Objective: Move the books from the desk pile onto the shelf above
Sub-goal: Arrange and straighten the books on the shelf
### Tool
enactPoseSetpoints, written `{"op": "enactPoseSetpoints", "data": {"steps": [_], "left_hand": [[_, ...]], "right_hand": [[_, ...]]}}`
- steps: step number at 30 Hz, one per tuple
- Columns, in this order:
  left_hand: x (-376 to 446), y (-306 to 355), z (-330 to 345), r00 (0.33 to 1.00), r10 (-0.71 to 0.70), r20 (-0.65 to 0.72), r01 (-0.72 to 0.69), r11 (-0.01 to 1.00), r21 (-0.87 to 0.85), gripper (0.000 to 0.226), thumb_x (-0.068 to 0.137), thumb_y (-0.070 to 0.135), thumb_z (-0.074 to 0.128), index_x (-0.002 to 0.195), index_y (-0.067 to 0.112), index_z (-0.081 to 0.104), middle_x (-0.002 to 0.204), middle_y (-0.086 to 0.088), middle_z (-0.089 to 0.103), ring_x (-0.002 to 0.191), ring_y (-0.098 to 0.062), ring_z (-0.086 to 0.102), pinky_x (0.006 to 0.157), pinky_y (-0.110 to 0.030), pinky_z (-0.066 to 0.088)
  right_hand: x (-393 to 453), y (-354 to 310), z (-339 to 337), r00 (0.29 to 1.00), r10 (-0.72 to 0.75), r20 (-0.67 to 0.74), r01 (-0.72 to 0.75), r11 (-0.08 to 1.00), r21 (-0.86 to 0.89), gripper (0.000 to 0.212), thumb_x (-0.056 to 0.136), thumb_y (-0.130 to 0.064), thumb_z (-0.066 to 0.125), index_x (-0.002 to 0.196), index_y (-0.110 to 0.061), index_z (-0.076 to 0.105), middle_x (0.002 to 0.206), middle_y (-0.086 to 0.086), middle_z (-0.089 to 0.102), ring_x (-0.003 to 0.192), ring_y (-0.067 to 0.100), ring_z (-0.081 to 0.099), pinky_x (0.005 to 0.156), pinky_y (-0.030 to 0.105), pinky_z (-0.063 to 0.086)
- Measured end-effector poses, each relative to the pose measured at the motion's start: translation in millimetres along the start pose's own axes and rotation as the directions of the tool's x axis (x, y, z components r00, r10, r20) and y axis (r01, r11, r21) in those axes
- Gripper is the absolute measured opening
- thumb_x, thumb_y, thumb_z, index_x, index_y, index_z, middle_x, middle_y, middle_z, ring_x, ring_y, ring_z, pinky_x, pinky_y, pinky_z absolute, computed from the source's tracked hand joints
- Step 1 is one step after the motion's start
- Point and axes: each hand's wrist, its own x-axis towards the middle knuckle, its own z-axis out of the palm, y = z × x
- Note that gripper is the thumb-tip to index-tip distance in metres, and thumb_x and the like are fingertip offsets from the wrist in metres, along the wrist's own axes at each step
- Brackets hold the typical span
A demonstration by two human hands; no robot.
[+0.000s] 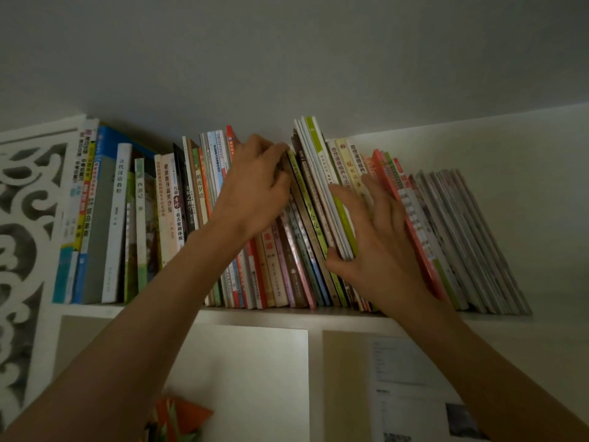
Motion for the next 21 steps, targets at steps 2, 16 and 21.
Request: {"op": "enactPoseSetpoints", "data": {"steps": [2,16,21], "left_hand": [[0,0,-7,1.0,-0.008,0.008,0.008,1.0,-0.022,0.057,0.081,0.022,0.028,0.131,0.008,0.051,0.117,-0.01,0.047,0.113,-0.018,0.04,0.089,-0.018,0.027],[-52,-1,1,0.855,-0.485,0.182,0.471,0.58,-0.665,0.026,0.094,0.016,0.052,0.119,0.022,0.053,0.105,0.016,0.057,0.099,-0.003,0.057,0.081,-0.022,0.047],[-49,4,2,0.77,-0.537,0.344,0.548,0.283,-0.787,0.048,0.084,-0.012,0.034,0.11,0.014,0.066,0.103,-0.001,0.07,0.101,-0.013,0.064,0.092,-0.032,0.05]], "right_hand": [[0,-1,1,1.0,-0.02,0.01,0.02,1.0,-0.017,0.078,0.074,-0.03,0.067,0.138,-0.041,0.024,0.154,0.001,0.008,0.14,0.035,0.009,0.102,0.059,0.036],[32,-37,-1,0.996,-0.056,-0.071,0.039,0.976,-0.213,0.069,0.083,-0.07,0.029,0.118,-0.02,0.062,0.156,0.007,0.021,0.142,0.026,0.003,0.115,0.053,0.005],[35,-61,16,0.991,-0.025,-0.132,-0.03,0.917,-0.399,0.067,0.077,-0.057,0.056,0.114,-0.002,0.061,0.136,0.021,0.048,0.127,0.038,0.043,0.105,0.049,0.034]]}}
